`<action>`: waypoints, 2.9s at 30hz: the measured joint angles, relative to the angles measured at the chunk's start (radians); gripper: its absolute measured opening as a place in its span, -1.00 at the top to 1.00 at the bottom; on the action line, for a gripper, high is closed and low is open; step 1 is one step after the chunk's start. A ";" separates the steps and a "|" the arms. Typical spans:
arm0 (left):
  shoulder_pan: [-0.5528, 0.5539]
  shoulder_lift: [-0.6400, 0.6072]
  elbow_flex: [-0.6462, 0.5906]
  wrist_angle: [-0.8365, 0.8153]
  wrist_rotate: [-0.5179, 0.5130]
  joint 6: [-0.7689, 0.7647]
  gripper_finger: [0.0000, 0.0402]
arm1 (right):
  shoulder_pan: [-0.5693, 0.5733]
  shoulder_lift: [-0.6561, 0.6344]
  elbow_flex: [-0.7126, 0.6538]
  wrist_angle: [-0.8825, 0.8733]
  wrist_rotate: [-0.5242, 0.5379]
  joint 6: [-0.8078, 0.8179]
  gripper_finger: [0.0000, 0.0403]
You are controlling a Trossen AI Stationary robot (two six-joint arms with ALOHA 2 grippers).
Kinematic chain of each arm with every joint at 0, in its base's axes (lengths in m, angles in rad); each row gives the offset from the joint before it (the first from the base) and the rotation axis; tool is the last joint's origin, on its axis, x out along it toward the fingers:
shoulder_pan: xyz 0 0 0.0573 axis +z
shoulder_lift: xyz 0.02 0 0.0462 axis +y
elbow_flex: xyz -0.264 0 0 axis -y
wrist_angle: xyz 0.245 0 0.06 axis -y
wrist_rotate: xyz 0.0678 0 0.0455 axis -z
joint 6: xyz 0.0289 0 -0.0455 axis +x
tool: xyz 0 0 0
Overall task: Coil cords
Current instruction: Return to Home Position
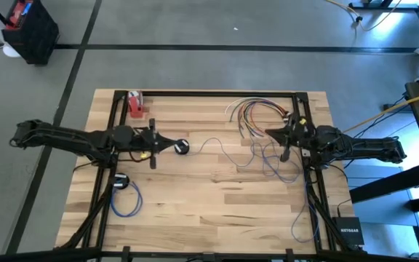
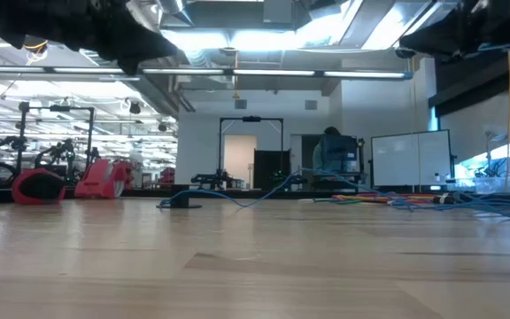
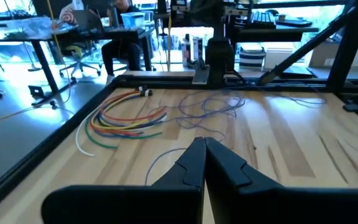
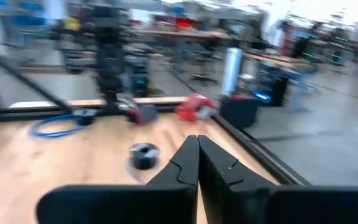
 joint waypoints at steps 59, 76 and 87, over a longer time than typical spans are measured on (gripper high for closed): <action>0.040 -0.758 -0.372 -0.147 0.067 -0.005 1.00 | -0.118 -0.301 -0.290 0.028 -0.216 0.023 0.96; 0.067 -0.767 -0.372 -0.231 0.071 -0.016 1.00 | -0.118 -0.301 -0.291 0.028 -0.215 0.023 0.96; 0.066 -0.766 -0.372 -0.230 0.070 0.011 1.00 | -0.118 -0.301 -0.291 0.028 -0.215 0.023 0.96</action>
